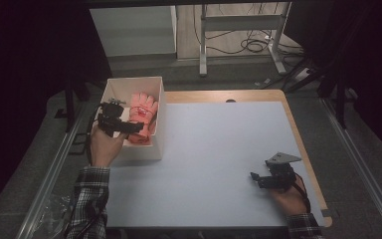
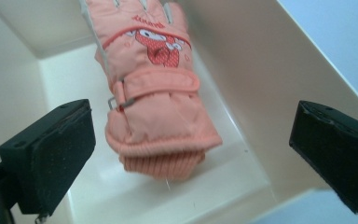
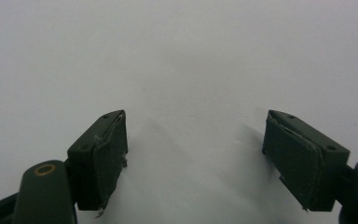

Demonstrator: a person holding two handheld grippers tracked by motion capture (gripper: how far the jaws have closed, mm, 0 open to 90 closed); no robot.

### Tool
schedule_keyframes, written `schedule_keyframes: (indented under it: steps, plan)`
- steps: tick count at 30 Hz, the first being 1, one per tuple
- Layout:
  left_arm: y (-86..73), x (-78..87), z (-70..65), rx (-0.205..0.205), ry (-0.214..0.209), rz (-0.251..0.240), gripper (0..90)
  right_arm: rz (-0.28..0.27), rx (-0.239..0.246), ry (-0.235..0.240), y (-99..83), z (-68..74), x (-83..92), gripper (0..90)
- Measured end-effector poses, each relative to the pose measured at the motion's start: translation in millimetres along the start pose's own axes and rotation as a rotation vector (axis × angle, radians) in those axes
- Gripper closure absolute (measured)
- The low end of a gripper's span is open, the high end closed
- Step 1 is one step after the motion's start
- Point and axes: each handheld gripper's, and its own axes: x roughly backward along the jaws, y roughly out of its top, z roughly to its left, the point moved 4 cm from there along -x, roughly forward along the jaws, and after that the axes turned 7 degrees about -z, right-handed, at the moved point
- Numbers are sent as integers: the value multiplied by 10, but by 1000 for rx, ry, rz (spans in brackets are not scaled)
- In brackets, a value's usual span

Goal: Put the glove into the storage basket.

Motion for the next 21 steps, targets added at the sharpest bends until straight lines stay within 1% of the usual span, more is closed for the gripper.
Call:
schedule_keyframes:
  steps: [6,10,12,18,21]
  plan:
    - [-181,136,-100,-10,-20,-42,3,0,0,0,1,0,0,223]
    - [-331,205,-189,-23,-36,-73,1,2,0,0,1,1,2,223]
    - [-417,229,-229,-31,-35,-79,0,3,1,0,0,0,2,223]
    - [-699,282,-336,-18,-47,-99,1,3,-2,-1,1,2,3,223]
    - [-849,279,-385,-11,-53,-105,1,3,-1,-1,1,2,3,223]
